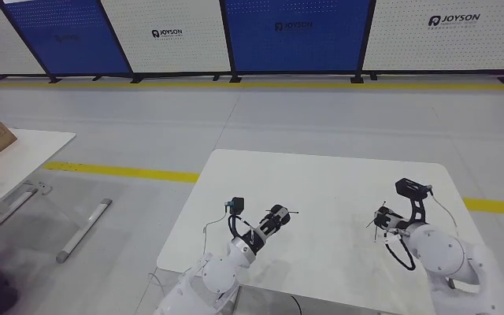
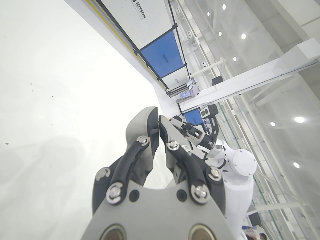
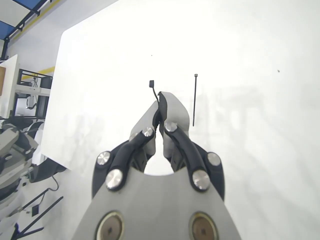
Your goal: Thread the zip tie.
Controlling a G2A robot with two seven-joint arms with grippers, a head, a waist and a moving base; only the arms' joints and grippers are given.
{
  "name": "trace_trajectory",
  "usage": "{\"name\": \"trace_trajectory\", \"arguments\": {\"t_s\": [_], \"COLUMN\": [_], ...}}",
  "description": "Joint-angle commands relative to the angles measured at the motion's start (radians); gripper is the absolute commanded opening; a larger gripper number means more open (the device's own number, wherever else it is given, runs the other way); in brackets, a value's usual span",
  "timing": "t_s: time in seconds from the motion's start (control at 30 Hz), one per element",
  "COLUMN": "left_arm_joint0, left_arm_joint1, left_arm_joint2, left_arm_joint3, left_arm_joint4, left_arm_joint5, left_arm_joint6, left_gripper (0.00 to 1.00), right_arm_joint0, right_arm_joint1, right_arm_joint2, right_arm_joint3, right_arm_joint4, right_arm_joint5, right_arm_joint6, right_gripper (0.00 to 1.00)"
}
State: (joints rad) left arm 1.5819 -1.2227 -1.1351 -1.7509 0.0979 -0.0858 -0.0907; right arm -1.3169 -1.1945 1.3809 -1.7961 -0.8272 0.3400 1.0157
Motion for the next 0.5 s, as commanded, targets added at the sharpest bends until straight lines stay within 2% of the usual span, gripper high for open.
{"name": "trace_trajectory", "arguments": {"t_s": [0.0,0.1,0.17,0.23,0.3,0.47], "left_arm_joint0": [0.000,0.000,0.000,0.000,0.000,0.000], "left_arm_joint1": [0.000,0.000,0.000,0.000,0.000,0.000], "left_arm_joint2": [0.000,0.000,0.000,0.000,0.000,0.000], "left_arm_joint3": [0.000,0.000,0.000,0.000,0.000,0.000], "left_arm_joint4": [0.000,0.000,0.000,0.000,0.000,0.000], "left_arm_joint5": [0.000,0.000,0.000,0.000,0.000,0.000], "left_arm_joint6": [0.000,0.000,0.000,0.000,0.000,0.000], "left_gripper": [0.00,0.00,0.00,0.00,0.00,0.00], "right_arm_joint0": [0.000,0.000,-0.016,-0.024,-0.042,-0.139], "right_arm_joint1": [0.000,0.000,-0.002,-0.013,-0.028,-0.059], "right_arm_joint2": [0.000,0.000,-0.023,-0.044,-0.040,-0.003], "right_arm_joint3": [0.000,0.000,0.015,0.023,0.027,-0.056], "right_arm_joint4": [0.000,0.000,-0.088,-0.102,-0.082,0.058], "right_arm_joint5": [0.000,0.000,0.000,0.000,0.000,0.000], "right_arm_joint6": [0.000,0.000,-0.086,-0.180,-0.287,-0.543], "right_gripper": [0.00,0.00,0.00,0.00,0.00,0.00]}}
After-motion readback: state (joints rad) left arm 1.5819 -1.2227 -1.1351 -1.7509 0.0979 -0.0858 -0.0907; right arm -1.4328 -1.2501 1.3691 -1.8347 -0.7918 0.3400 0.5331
